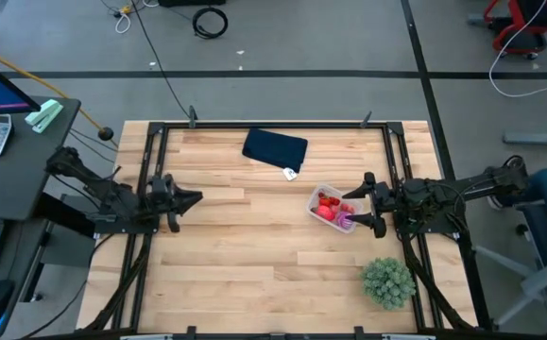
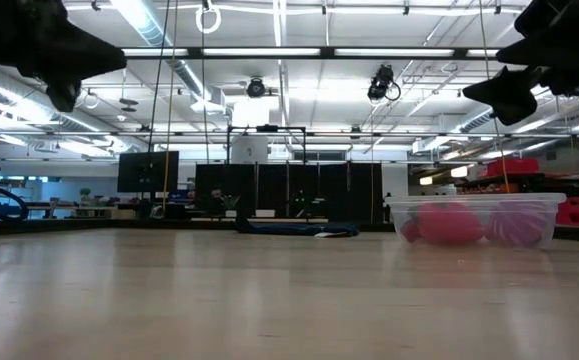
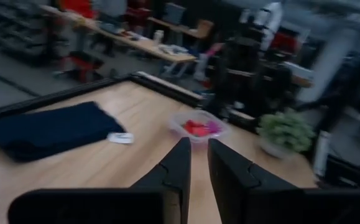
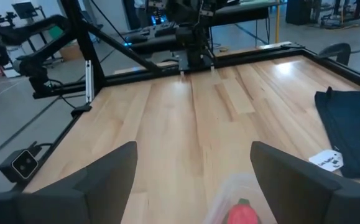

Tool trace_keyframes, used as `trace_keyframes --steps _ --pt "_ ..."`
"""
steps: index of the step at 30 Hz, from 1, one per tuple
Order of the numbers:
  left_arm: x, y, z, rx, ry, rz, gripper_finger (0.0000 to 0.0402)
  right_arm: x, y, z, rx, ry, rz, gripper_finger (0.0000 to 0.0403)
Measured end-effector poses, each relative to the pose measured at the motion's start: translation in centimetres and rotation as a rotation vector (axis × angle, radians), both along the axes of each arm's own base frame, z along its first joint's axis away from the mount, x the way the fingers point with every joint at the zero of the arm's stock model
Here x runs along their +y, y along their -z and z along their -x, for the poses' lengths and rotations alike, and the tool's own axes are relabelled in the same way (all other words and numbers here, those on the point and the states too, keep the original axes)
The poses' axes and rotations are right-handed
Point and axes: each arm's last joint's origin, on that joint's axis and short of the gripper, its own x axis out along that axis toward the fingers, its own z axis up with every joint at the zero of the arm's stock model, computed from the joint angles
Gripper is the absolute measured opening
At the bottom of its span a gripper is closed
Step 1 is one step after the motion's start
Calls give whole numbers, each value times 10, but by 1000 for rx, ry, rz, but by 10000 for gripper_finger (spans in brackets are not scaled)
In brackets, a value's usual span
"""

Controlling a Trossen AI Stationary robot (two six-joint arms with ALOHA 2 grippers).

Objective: Pick and placing Produce into tupperware
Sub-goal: Return to Home Position

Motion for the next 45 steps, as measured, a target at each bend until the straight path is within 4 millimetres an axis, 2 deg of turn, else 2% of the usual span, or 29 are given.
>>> trace_keyframes --steps 6,9,15,29,40,45 --pt "-8 15 -3 -121 241 -131 64 0 -1 0 -8 -1 -4 323" --pt "-9 16 -3 -142 278 -169 64 0 -1 0 -8 -5 15 323" --pt "-5 26 -5 -105 237 -173 58 -1 -1 0 -14 6 48 323" --pt "13 26 -11 -102 119 -161 67 -10 -1 -1 -14 48 87 323" --pt "13 29 -12 -79 120 -148 63 -10 -1 -1 -14 16 79 323" --pt "13 29 -12 -79 120 -151 64 -9 13 -3 -75 -9 48 323"
